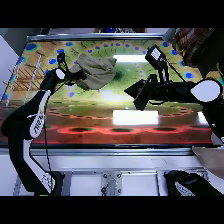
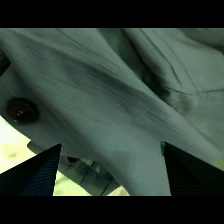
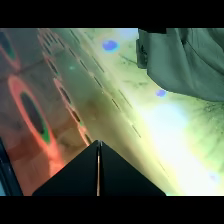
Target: Fold the clothes and pants, and hang the long-sleeved shirts on hangers.
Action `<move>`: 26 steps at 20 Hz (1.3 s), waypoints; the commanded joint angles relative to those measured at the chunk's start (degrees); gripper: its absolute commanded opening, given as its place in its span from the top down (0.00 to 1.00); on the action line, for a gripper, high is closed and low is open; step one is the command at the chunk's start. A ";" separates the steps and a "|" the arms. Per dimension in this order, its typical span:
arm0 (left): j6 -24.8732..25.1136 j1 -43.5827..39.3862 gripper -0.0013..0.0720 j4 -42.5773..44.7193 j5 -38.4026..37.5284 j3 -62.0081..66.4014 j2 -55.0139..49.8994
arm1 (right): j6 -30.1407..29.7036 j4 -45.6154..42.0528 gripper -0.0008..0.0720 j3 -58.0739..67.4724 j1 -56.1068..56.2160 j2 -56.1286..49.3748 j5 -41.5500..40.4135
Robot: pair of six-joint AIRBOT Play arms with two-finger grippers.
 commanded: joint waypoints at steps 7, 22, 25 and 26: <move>-5.99 -3.65 0.82 -0.07 -4.92 16.85 -12.74 | 0.00 0.02 0.96 -0.02 0.07 0.00 0.04; 4.61 -17.55 0.96 0.00 -19.82 -3.48 33.09 | 12.48 -8.41 0.96 -0.02 -6.10 4.96 -8.15; 4.28 -28.85 0.96 -0.04 -18.69 -11.45 38.88 | 20.81 -12.44 0.96 -0.02 -14.16 8.20 -9.94; 4.31 -33.11 0.96 0.00 -17.11 -13.86 39.89 | 22.38 -12.35 0.96 -0.02 -16.48 8.92 -9.92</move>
